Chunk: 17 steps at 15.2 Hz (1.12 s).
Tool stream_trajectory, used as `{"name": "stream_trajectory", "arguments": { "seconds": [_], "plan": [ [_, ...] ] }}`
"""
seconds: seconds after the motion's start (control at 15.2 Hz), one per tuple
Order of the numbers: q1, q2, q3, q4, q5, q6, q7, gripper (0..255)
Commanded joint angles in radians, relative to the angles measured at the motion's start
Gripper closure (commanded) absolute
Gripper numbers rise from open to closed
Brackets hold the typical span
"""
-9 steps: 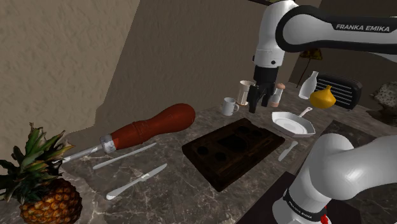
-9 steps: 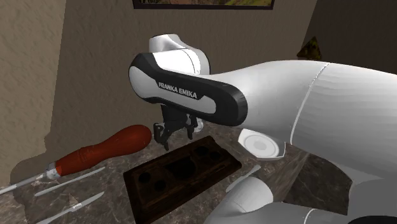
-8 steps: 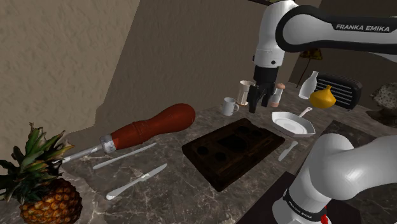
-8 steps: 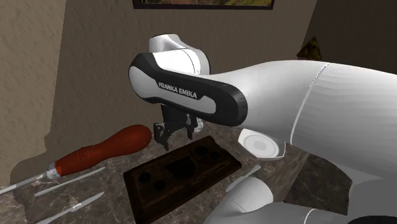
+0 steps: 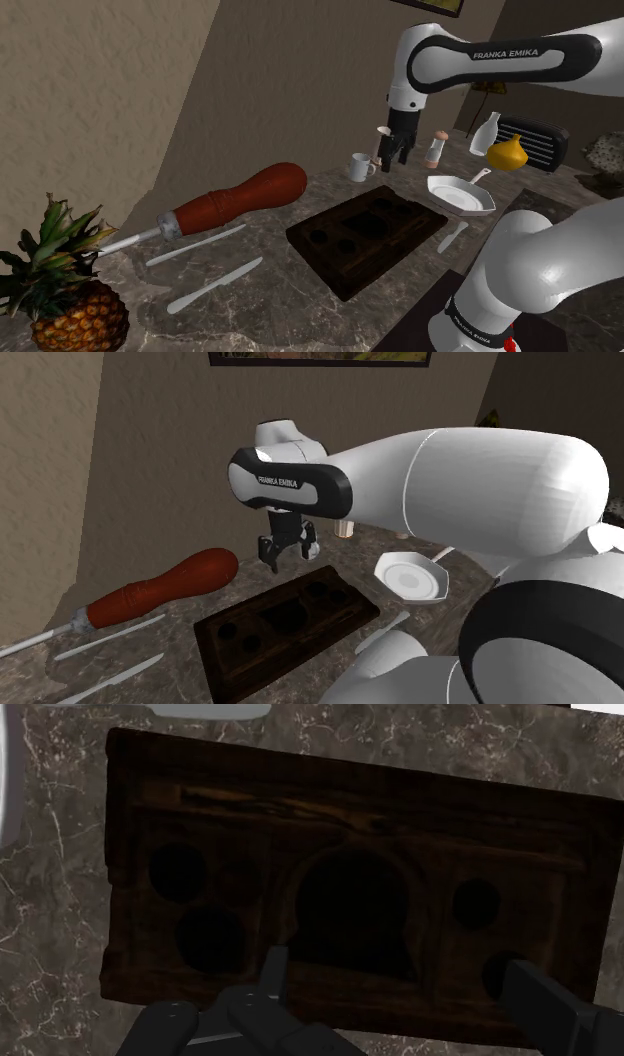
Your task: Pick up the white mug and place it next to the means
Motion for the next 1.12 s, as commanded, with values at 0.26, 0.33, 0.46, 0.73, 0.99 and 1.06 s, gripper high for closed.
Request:
{"name": "stream_trajectory", "arguments": {
  "seconds": [0.26,0.33,0.46,0.73,0.99,1.06],
  "plan": [
    [-0.020,0.172,-0.112,0.066,-0.042,0.129,-0.133,0],
    [-0.021,0.204,-0.129,0.083,-0.043,0.149,-0.154,0],
    [-0.023,0.272,-0.162,0.119,-0.040,0.187,-0.197,0],
    [-0.025,0.416,-0.224,0.206,-0.012,0.253,-0.290,0],
    [-0.034,0.570,-0.274,0.314,0.045,0.302,-0.391,0],
    [-0.039,0.610,-0.284,0.344,0.063,0.311,-0.417,0]
  ]
}}
